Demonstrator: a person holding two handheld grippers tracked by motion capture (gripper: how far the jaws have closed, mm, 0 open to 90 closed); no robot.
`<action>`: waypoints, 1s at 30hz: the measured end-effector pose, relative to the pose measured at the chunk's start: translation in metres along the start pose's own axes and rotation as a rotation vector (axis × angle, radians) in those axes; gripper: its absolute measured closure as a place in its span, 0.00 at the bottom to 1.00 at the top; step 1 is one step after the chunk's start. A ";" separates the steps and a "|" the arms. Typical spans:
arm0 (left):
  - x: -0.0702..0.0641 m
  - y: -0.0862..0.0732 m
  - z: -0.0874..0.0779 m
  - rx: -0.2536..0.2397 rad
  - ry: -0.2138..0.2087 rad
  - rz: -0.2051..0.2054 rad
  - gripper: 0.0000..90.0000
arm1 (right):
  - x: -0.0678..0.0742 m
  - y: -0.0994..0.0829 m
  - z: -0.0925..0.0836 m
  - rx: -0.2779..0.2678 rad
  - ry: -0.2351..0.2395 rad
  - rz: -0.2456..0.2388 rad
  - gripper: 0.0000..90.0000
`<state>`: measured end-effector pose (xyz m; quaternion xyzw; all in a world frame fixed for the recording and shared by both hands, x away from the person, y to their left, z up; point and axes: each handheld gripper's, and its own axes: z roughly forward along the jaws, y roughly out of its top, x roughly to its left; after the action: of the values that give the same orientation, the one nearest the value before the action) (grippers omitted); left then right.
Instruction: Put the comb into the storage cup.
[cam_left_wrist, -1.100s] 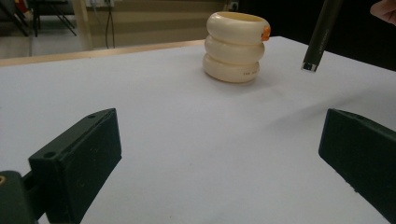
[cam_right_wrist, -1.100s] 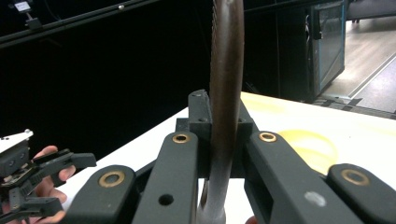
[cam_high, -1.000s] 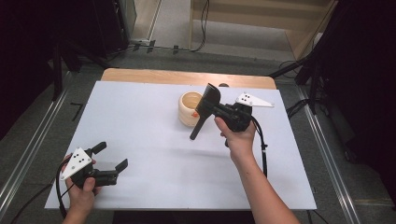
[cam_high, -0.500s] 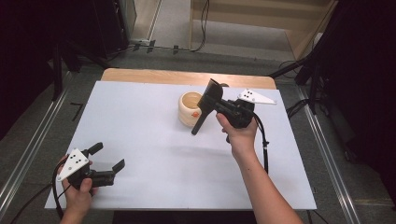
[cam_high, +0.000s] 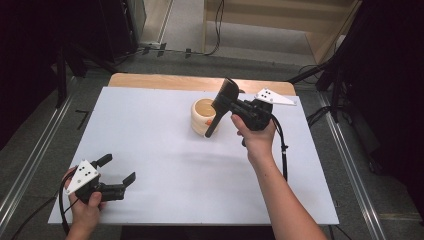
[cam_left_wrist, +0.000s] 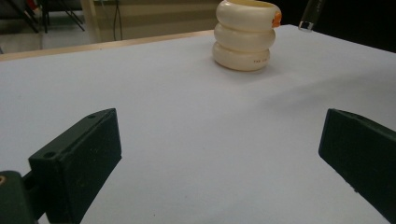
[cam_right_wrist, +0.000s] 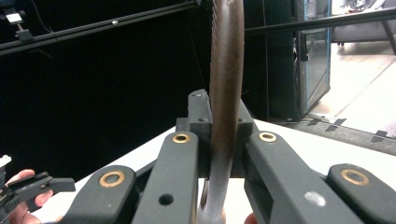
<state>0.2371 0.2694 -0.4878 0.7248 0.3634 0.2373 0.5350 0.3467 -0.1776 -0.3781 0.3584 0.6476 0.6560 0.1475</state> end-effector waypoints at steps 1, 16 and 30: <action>0.000 0.000 0.000 -0.002 -0.001 -0.002 0.00 | 0.000 0.001 0.001 0.000 -0.002 -0.002 0.92; 0.000 0.000 0.000 -0.004 -0.004 -0.007 0.00 | -0.007 0.013 0.006 -0.011 -0.010 0.002 0.92; 0.000 0.000 0.000 -0.007 -0.001 -0.003 0.00 | -0.014 0.022 0.015 -0.011 -0.030 -0.015 0.92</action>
<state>0.2368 0.2693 -0.4880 0.7224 0.3635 0.2375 0.5381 0.3720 -0.1780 -0.3626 0.3625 0.6444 0.6529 0.1643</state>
